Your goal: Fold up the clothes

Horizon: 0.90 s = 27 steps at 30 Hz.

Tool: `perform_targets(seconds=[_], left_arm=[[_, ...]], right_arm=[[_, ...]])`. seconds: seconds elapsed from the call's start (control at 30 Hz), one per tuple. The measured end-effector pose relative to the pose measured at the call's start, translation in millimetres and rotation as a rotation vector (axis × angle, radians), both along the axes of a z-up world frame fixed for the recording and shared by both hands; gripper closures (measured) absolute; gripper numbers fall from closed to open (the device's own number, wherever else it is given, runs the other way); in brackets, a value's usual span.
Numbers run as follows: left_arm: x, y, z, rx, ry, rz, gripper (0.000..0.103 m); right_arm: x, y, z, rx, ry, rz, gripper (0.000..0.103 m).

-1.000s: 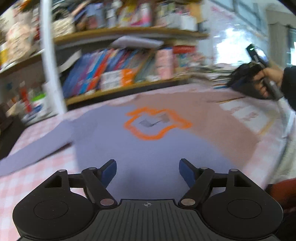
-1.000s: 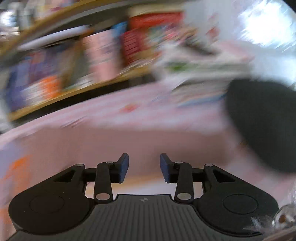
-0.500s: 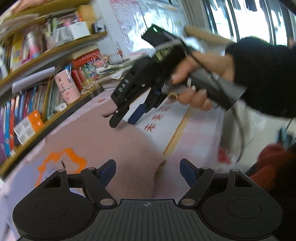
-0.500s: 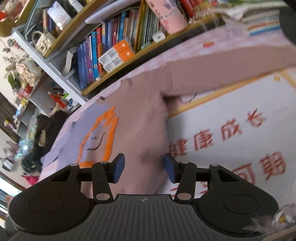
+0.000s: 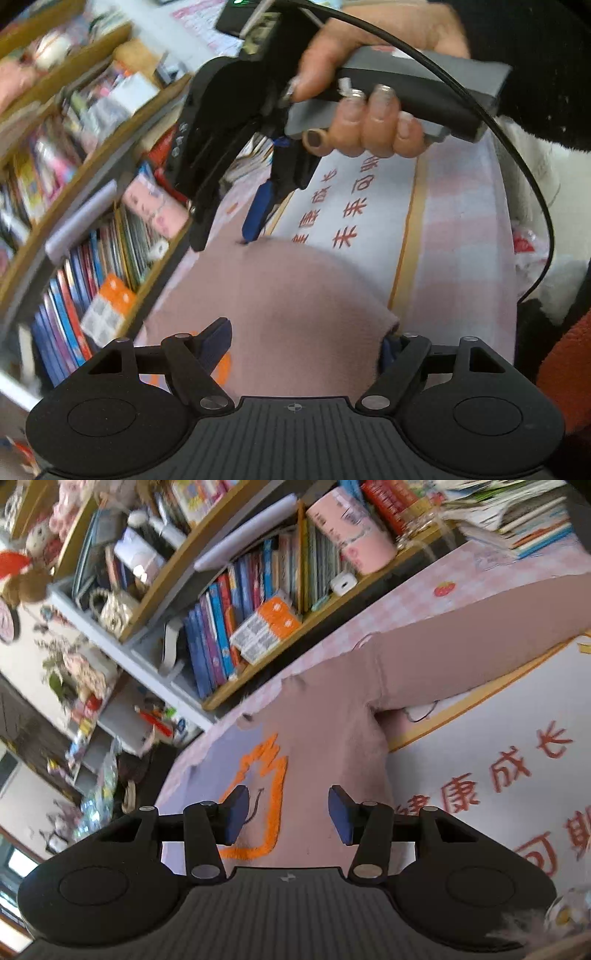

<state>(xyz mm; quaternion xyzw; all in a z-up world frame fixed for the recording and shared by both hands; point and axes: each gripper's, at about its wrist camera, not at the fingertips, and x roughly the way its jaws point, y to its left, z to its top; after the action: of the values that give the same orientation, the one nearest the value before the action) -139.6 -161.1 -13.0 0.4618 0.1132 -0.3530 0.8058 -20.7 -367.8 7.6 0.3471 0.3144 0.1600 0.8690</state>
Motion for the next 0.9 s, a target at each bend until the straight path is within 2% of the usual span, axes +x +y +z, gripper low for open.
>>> perform_targets(seconds=[0.13,0.2,0.23,0.27,0.33,0.43,0.5,0.63,0.7,0.8,0.83,0.9], left_arm=[[-2.5,-13.3,-2.0,0.0,-0.084,-0.036,0.026],[3.0,-13.0,1.4,-0.033,-0.114,-0.044,0.051],[6.2,-11.8,4.7,-0.058,-0.116,-0.044,0.073],[11.2,-6.5,12.9,-0.117,-0.08,-0.033,0.084],[30.5,18.5,39.0,-0.321,0.087,0.016,0.086],[84.5,73.1,66.5,-0.689,0.434,0.164,0.088],[113.5,100.7,65.2,-0.813,0.586,0.25,0.09],[123.7,118.1,56.3,-0.86,0.667,0.281,0.09],[122.5,121.4,53.4,-0.88,0.682,0.284,0.09],[108.3,127.0,51.7,-0.892,0.707,0.234,0.09],[102.0,129.6,53.0,-0.892,0.709,0.202,0.086],[79.7,143.5,58.1,-0.877,0.674,0.156,0.084]], right_arm=[[-15.1,-16.6,-4.6,0.017,-0.002,-0.05,0.057],[-22.7,-24.9,-6.9,0.026,-0.003,-0.075,0.056],[-25.8,-29.5,-8.3,0.036,-0.003,-0.085,0.056],[-27.8,-33.3,-9.8,0.051,-0.003,-0.091,0.055],[-31.6,-40.6,-12.9,0.08,-0.003,-0.104,0.052],[-31.3,-42.9,-20.1,0.132,0.015,-0.093,0.049],[-27.5,-38.0,-26.4,0.191,0.029,-0.064,0.049],[-18.8,-23.9,-37.5,0.339,0.033,-0.01,0.048],[-15.1,-16.5,-44.6,0.4,0.069,-0.001,0.046],[-14.5,-8.4,-50.0,0.416,0.123,0.003,0.046],[-15.5,-7.1,-49.5,0.413,0.132,0.001,0.046],[-19.8,-8.8,-48.3,0.408,0.147,-0.005,0.046]])
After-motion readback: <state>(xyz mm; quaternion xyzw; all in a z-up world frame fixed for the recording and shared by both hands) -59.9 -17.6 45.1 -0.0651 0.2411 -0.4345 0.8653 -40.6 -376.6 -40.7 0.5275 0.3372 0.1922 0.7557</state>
